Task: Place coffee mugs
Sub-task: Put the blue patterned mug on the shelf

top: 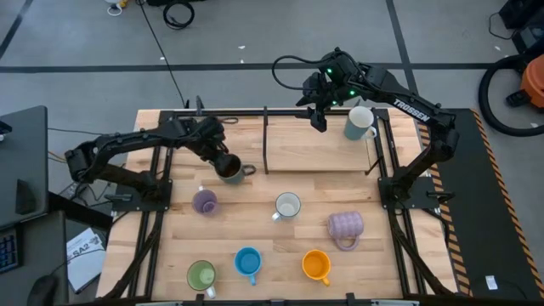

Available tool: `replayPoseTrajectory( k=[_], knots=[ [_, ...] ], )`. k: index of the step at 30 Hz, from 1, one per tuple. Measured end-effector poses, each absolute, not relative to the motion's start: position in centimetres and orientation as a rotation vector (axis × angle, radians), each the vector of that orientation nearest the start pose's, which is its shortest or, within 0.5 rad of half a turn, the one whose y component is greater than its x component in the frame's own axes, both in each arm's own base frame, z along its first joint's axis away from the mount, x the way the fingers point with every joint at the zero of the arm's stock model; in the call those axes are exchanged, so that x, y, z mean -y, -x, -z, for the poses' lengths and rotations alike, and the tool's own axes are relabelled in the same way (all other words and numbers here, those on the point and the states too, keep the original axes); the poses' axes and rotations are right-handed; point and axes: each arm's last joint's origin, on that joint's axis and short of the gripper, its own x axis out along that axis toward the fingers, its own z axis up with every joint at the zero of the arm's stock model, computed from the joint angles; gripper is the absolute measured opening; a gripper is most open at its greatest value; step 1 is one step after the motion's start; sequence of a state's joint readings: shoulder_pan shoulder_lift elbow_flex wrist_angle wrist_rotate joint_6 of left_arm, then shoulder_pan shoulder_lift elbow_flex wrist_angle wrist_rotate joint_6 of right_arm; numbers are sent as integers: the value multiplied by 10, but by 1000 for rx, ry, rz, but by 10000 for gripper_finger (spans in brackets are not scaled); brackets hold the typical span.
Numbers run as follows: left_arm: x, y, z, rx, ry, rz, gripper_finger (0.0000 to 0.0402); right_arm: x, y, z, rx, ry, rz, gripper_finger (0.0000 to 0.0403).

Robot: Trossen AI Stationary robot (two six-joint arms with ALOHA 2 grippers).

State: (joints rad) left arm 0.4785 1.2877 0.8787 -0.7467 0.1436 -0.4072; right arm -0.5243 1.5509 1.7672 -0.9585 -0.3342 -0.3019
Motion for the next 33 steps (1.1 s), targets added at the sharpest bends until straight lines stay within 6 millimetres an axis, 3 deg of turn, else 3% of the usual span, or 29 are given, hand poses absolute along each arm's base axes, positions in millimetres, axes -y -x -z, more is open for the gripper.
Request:
replayPoseTrajectory(
  k=[16,25,33],
  knots=[
    [-45,-240,-232,-997,556,-270,36,148,-274,-414,-693,-24,78,204],
    [-23,-252,-237,-913,564,-205,36,148,-274,-414,-692,-24,79,204],
    [-19,-262,-271,-846,542,-166,36,148,-274,-414,-693,-24,79,204]
  ],
)
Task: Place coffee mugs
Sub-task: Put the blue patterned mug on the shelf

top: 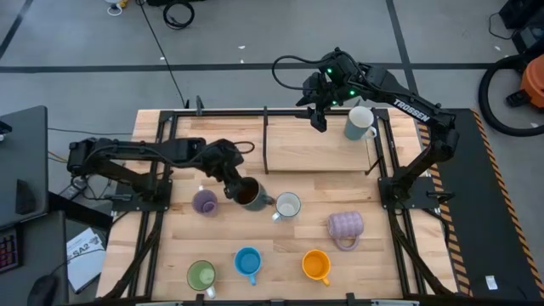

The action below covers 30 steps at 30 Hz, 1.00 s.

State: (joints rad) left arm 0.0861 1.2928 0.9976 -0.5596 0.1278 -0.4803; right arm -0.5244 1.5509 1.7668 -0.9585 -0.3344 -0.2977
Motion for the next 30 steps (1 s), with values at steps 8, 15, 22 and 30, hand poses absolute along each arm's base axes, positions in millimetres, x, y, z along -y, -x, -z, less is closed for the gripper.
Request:
replayPoseTrajectory(
  k=[8,15,22,30],
  knots=[
    [-21,-282,-294,-952,487,-189,36,148,-274,-414,-693,-24,79,204],
    [-24,-311,-328,-955,457,-174,36,147,-273,-414,-701,-39,82,204],
    [-36,-339,-366,-889,373,-137,36,148,-259,-420,-735,-21,176,204],
    [-71,-373,-379,-831,279,-152,36,145,-225,-438,-725,-1,295,204]
  ],
)
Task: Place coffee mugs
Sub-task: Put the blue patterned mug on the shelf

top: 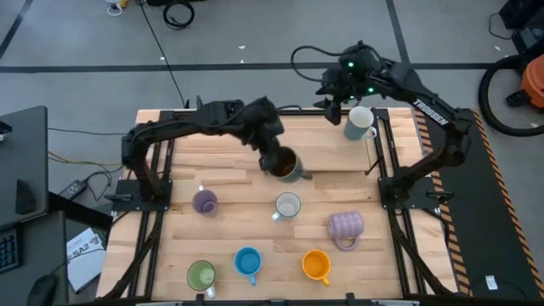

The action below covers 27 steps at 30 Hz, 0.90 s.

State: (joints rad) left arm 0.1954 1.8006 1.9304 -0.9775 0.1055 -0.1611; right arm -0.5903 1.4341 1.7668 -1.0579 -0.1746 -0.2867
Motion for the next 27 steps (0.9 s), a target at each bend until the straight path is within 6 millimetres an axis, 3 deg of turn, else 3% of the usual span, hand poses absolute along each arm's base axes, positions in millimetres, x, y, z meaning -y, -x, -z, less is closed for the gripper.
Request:
replayPoseTrajectory(
  k=[3,11,22,27],
  knots=[
    [-86,-384,-374,-833,254,-168,36,144,-213,-445,-712,5,335,204],
    [-126,-401,-336,-921,263,-234,36,141,-192,-451,-720,-9,380,204],
    [-165,-412,-298,-997,210,-327,36,142,-190,-451,-724,-11,385,204],
    [-175,-410,-292,-1011,220,-352,36,142,-190,-451,-724,-12,385,204]
  ],
)
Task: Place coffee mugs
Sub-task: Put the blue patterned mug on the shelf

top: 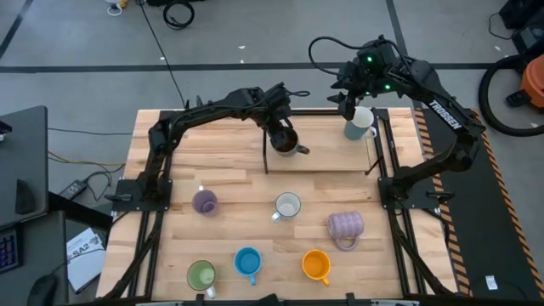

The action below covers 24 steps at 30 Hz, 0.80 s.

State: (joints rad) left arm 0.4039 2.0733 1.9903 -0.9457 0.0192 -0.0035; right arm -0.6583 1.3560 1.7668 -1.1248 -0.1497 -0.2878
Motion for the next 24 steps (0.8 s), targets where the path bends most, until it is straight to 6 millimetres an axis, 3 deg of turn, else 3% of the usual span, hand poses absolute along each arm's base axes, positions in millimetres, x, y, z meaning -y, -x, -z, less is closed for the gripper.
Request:
replayPoseTrajectory(
  k=[10,16,24],
  knots=[
    [-181,-408,-290,-1027,188,-430,36,142,-190,-451,-723,-13,385,204],
    [-181,-415,-276,-1060,197,-424,36,141,-190,-451,-721,-15,379,204],
    [-182,-418,-271,-1055,194,-427,37,141,-191,-451,-721,-16,374,204]
  ],
)
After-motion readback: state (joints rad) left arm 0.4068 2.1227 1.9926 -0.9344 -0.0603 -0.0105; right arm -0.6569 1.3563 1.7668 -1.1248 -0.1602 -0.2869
